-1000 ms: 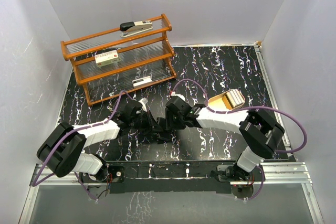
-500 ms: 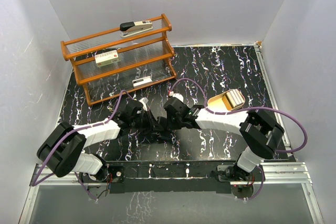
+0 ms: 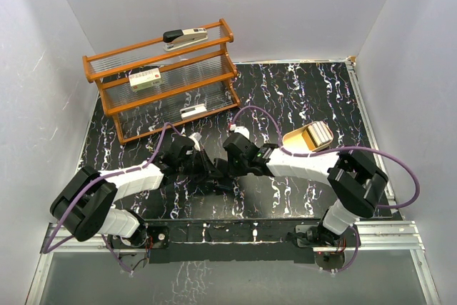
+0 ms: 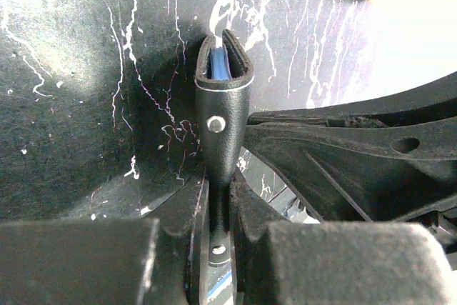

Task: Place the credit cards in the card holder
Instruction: Open the card holder at the center of the board.

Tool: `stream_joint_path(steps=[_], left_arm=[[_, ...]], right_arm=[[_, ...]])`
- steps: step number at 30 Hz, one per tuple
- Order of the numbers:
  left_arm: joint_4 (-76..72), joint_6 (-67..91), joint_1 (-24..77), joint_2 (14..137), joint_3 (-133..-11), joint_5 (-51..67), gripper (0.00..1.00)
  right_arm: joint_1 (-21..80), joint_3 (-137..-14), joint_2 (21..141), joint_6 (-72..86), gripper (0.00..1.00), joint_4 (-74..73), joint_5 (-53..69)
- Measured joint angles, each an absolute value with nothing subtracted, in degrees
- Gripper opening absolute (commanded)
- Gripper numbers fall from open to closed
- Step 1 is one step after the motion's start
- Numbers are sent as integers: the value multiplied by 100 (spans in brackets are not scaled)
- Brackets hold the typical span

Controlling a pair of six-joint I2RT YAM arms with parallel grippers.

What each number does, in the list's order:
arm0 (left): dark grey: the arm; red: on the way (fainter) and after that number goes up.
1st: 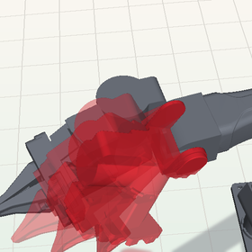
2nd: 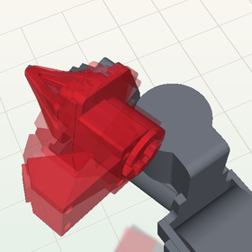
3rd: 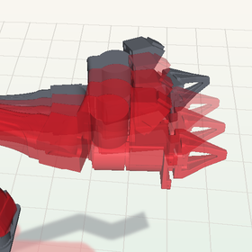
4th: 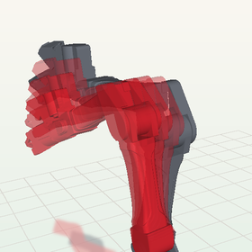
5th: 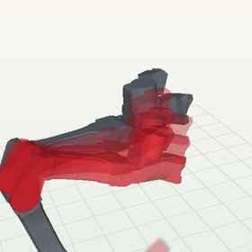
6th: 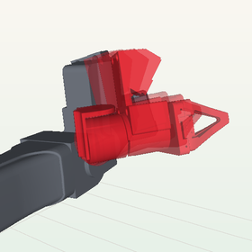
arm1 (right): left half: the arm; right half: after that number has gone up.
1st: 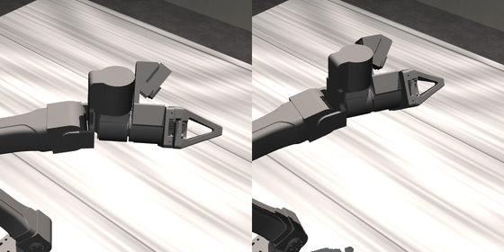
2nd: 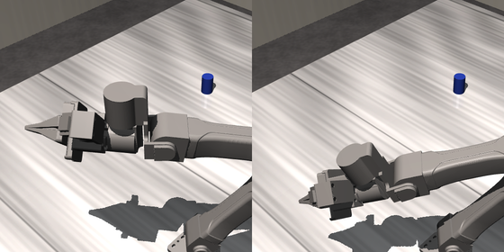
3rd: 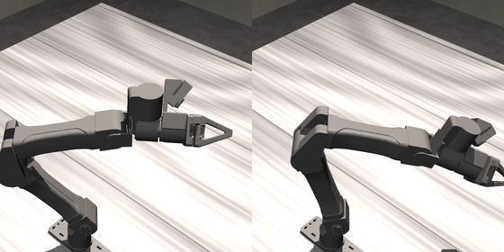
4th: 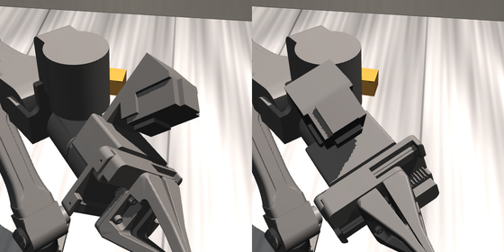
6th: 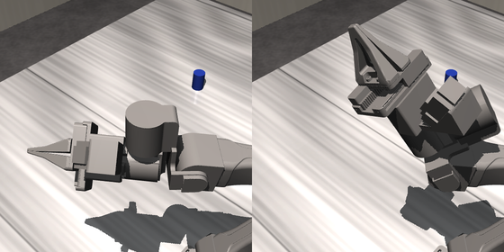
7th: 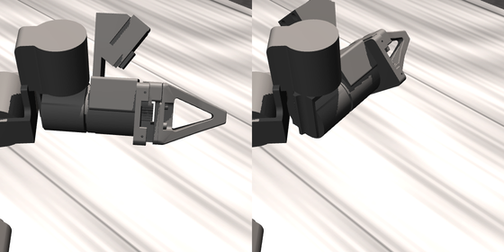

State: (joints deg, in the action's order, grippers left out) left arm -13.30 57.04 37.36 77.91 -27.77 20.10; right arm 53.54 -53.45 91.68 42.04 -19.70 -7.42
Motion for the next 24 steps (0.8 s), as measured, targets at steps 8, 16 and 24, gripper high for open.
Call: stream_joint_path(steps=[8, 16, 24], left_arm=[[-1260, 5690, 3736, 7725, -2779, 2064, 0], [-1135, 5621, 3736, 7719, -2779, 2027, 15], [-1026, 5531, 3736, 7721, -2827, 2005, 0]], right_arm=[[5190, -5164, 9129, 4056, 0, -2412, -1719], [5190, -4890, 8694, 3771, 0, -2808, -1892], [5190, -4877, 7926, 3874, 32, -2252, -1094]])
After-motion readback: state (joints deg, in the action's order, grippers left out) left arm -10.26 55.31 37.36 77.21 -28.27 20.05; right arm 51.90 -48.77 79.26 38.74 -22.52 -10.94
